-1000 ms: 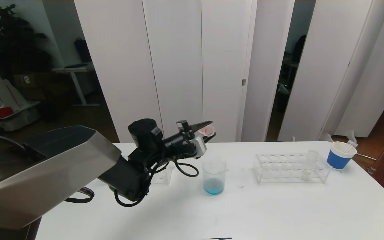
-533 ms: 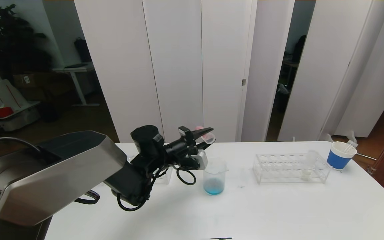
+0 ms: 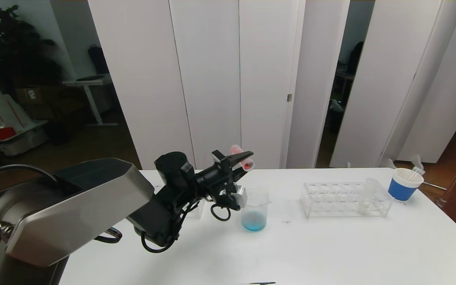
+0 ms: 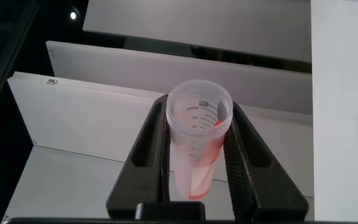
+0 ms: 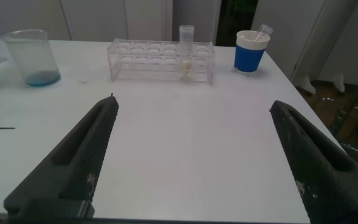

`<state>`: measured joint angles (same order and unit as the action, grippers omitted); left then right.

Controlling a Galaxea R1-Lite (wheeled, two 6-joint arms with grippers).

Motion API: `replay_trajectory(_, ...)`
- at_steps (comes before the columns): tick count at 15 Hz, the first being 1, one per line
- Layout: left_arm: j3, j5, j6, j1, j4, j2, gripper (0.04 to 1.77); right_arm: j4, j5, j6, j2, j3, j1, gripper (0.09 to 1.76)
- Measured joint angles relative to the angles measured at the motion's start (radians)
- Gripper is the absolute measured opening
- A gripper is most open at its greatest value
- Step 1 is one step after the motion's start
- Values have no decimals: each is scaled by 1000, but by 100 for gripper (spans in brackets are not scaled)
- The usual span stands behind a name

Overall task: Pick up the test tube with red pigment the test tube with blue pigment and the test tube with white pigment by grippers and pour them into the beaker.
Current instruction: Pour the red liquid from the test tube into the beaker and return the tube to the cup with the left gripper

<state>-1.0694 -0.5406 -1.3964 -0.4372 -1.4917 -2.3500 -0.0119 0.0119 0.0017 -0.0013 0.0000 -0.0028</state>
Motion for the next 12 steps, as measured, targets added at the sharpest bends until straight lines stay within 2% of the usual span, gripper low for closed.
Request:
replay_trajectory(4,0,5,-52,0,-19,-6,59,0,0,0,0,0,0,175)
replay_trajectory(12,-12,8,-58,-5,-6,-23,59,0,0,0,0,0,0,175)
